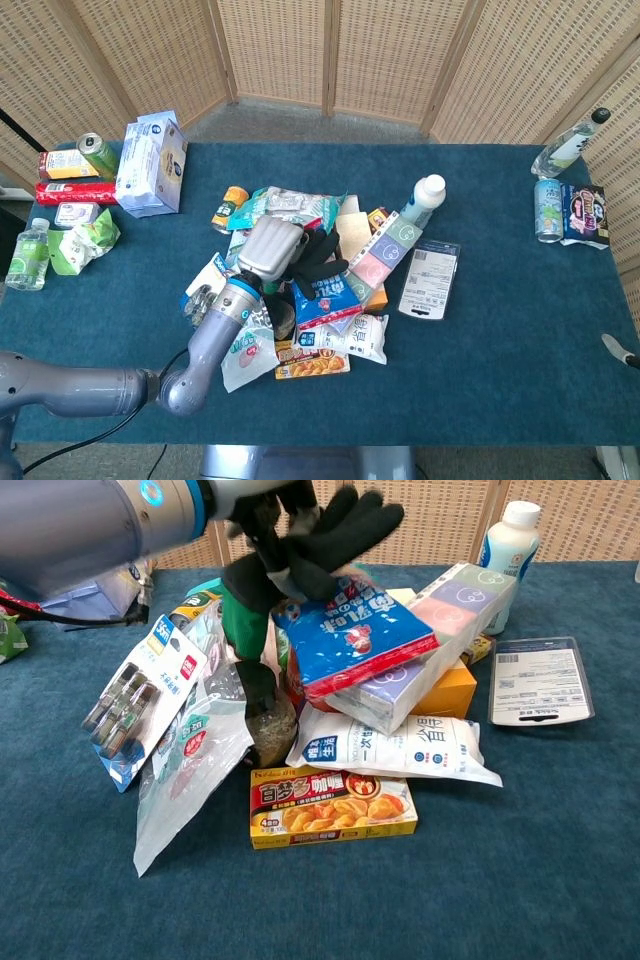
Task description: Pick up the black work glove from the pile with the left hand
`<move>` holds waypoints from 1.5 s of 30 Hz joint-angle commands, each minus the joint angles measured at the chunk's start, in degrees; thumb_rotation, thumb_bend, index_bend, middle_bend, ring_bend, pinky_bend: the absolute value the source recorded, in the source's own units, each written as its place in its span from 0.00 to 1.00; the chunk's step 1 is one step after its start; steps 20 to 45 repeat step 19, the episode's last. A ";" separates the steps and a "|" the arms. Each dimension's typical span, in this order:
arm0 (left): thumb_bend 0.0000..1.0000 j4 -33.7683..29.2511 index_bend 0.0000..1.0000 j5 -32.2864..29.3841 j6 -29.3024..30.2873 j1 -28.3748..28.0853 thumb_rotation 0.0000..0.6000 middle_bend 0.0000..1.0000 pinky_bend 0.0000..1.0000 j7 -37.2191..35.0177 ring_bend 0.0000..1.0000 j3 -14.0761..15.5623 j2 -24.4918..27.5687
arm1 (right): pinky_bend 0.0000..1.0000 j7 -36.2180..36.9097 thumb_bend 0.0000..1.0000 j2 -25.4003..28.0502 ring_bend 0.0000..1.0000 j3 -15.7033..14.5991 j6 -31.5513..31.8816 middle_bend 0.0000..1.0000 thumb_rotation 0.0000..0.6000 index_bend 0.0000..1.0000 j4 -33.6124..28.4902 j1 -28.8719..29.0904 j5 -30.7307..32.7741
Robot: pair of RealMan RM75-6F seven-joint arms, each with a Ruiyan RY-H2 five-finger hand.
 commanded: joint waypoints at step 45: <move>0.00 -24.76 0.82 3.90 9.23 8.09 1.00 0.87 0.82 -4.06 0.81 -9.01 27.14 | 0.00 -1.23 0.00 0.00 0.00 -0.41 0.56 0.00 1.00 0.00 -1.38 0.00 -1.10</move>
